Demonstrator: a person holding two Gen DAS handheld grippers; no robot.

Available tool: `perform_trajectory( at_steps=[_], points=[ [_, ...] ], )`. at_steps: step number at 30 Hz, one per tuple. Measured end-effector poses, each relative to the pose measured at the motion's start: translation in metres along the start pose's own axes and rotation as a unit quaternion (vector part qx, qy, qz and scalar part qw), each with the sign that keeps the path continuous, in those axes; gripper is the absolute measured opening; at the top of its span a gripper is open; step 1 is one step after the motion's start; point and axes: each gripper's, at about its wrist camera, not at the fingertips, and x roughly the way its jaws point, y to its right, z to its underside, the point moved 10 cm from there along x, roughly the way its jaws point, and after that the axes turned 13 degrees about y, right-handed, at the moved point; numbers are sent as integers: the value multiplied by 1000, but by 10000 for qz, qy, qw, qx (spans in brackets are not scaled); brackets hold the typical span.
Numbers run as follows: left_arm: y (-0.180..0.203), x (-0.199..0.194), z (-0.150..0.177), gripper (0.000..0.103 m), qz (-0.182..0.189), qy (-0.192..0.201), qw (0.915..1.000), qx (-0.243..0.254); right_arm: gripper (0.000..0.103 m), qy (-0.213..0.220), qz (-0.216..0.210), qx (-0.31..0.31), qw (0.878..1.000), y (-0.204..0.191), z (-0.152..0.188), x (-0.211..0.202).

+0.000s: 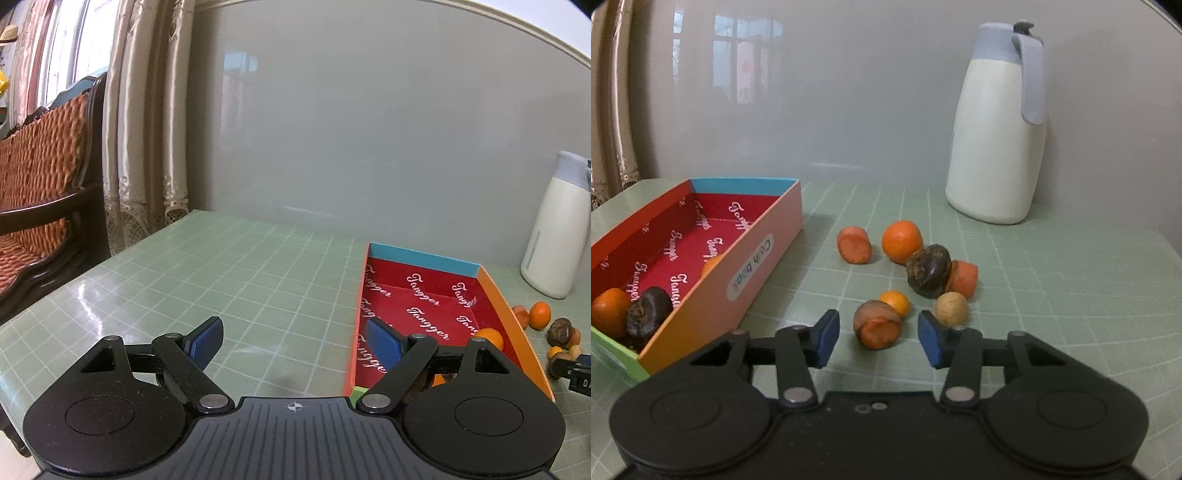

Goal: Organize fruits
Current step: 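Move the right gripper to the small orange-brown fruit and close on it, then carry the orange-brown fruit with the right gripper into the box and release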

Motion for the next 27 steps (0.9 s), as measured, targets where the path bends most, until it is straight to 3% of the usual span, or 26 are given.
perform_trajectory(
  at_steps=[9, 27],
  points=[
    [-3, 1, 0, 84, -12, -17, 10000, 22, 29, -142, -18, -32, 9999, -3, 4, 8],
    [-19, -2, 2, 84, -149, -35, 9999, 26, 28, 260, -280, 1, 9993, -23, -28, -17]
  ],
)
